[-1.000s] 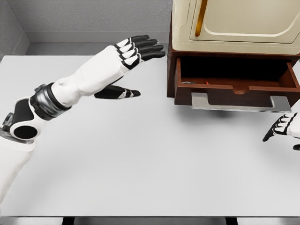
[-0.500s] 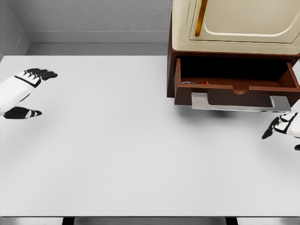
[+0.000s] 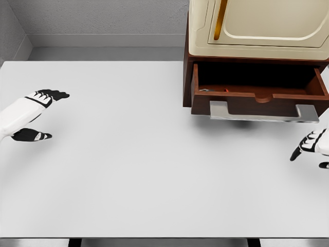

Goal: Put the switch into the drawer with left arm, and close the drawer with right arm

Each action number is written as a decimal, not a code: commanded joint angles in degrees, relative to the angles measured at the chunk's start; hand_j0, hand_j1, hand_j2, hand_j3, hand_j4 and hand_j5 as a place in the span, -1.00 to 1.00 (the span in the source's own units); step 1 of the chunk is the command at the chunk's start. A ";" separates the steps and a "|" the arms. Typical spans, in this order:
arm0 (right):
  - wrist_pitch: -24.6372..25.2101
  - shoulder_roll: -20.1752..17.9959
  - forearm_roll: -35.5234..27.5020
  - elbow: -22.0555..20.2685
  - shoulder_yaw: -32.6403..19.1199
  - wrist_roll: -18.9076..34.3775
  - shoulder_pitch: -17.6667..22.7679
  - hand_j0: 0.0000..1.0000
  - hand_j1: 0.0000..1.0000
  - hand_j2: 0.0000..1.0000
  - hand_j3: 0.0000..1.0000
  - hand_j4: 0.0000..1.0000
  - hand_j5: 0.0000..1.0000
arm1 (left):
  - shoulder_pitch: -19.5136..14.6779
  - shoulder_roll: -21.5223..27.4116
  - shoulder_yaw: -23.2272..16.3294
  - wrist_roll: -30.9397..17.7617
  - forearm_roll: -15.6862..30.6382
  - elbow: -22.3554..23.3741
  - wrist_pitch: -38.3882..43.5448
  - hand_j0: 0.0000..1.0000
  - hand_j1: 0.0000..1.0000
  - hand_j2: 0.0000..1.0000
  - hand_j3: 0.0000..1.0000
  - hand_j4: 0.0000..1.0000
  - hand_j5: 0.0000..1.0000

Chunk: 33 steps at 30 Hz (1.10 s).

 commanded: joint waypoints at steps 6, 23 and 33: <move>0.02 -0.01 -0.72 -0.10 -0.71 -0.21 -2.90 0.43 0.43 0.43 0.43 0.43 0.43 | 1.05 -0.79 -0.01 -0.01 0.41 -0.60 0.16 1.00 1.00 1.00 1.00 1.00 1.00; 0.02 -0.01 0.60 -0.10 0.87 -1.88 -3.96 0.42 0.42 0.42 0.42 0.42 0.42 | 2.29 -0.79 -0.01 -0.01 0.49 -1.74 0.16 1.00 1.00 1.00 1.00 1.00 1.00; 0.02 -0.01 -1.43 0.43 0.26 -1.88 -3.69 0.28 0.28 0.28 0.28 0.28 0.28 | 2.29 -1.14 -0.01 0.08 0.41 -1.83 0.16 1.00 1.00 1.00 1.00 1.00 1.00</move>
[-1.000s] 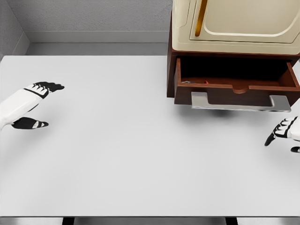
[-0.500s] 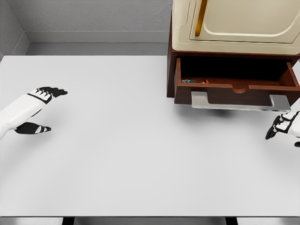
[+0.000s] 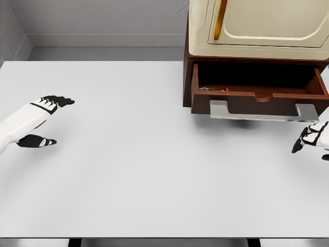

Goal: Put the switch into the drawer with left arm, and close the drawer with right arm

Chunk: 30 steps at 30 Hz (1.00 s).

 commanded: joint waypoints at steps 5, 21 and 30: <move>0.18 0.16 -8.15 0.59 -0.57 -1.26 -0.03 0.29 0.29 0.29 0.29 0.29 0.29 | 0.00 -0.14 0.14 0.07 0.42 -0.12 0.17 1.00 1.00 1.00 1.00 1.00 1.00; 0.18 0.16 -12.02 0.59 -1.01 -1.27 -0.03 0.28 0.28 0.28 0.28 0.28 0.28 | 0.44 -0.14 0.14 0.07 0.42 -0.38 0.17 1.00 1.00 1.00 1.00 1.00 1.00; 0.18 0.16 -4.99 0.41 2.07 -1.26 -0.03 0.22 0.22 0.22 0.22 0.22 0.22 | 0.44 -0.14 0.14 0.07 0.42 -0.38 0.17 1.00 1.00 1.00 1.00 1.00 1.00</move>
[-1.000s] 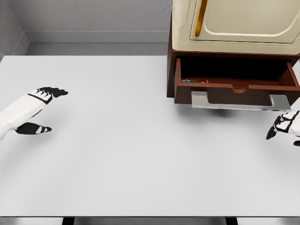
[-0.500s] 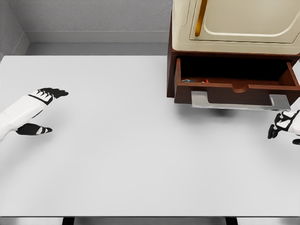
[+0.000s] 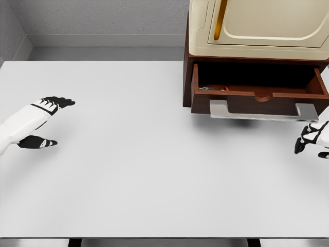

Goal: Put the switch into the drawer with left arm, and close the drawer with right arm

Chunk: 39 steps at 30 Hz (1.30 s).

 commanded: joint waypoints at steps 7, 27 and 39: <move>0.18 0.07 -0.23 -0.19 0.46 -0.39 -0.10 0.27 0.27 0.27 0.27 0.27 0.27 | 0.00 0.04 0.04 0.02 0.42 -0.03 0.16 1.00 1.00 1.00 1.00 1.00 1.00; 0.18 4.00 0.12 -0.19 0.37 -0.21 -1.86 0.39 0.39 0.39 0.39 0.39 0.39 | 0.00 0.04 0.04 0.02 0.42 -0.03 0.16 1.00 1.00 1.00 1.00 1.00 1.00; 0.18 1.63 -4.10 0.08 -2.44 -1.36 -3.18 0.44 0.44 0.44 0.44 0.44 0.44 | 0.00 0.04 0.04 0.02 0.42 -0.03 0.16 1.00 1.00 1.00 1.00 1.00 1.00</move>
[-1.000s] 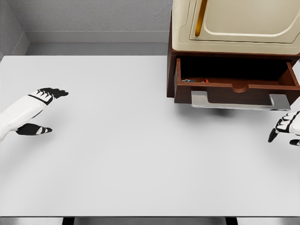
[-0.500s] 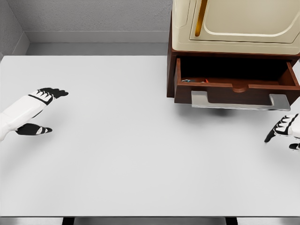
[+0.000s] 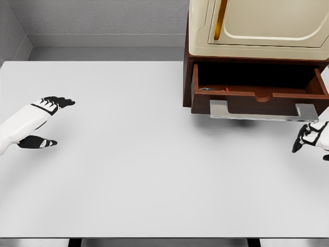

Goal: Put the switch into the drawer with left arm, and close the drawer with right arm

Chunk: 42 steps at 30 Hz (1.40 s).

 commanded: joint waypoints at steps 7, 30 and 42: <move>0.43 -0.31 -11.44 0.59 -2.72 -3.44 -1.77 0.44 0.44 0.44 0.44 0.44 0.44 | 0.00 0.05 0.05 0.02 0.42 -0.04 0.17 1.00 1.00 1.00 1.00 1.00 1.00; 0.43 15.68 -6.96 9.47 -1.93 -3.09 -1.16 0.51 0.51 0.51 0.51 0.51 0.51 | 0.00 0.05 0.05 0.02 0.33 -0.04 0.17 1.00 1.00 1.00 1.00 1.00 1.00; 0.43 17.18 -7.93 10.08 -1.93 -3.26 -1.42 0.44 0.44 0.44 0.44 0.44 0.44 | 0.00 0.05 0.05 0.02 0.33 -0.04 0.17 1.00 1.00 1.00 1.00 1.00 1.00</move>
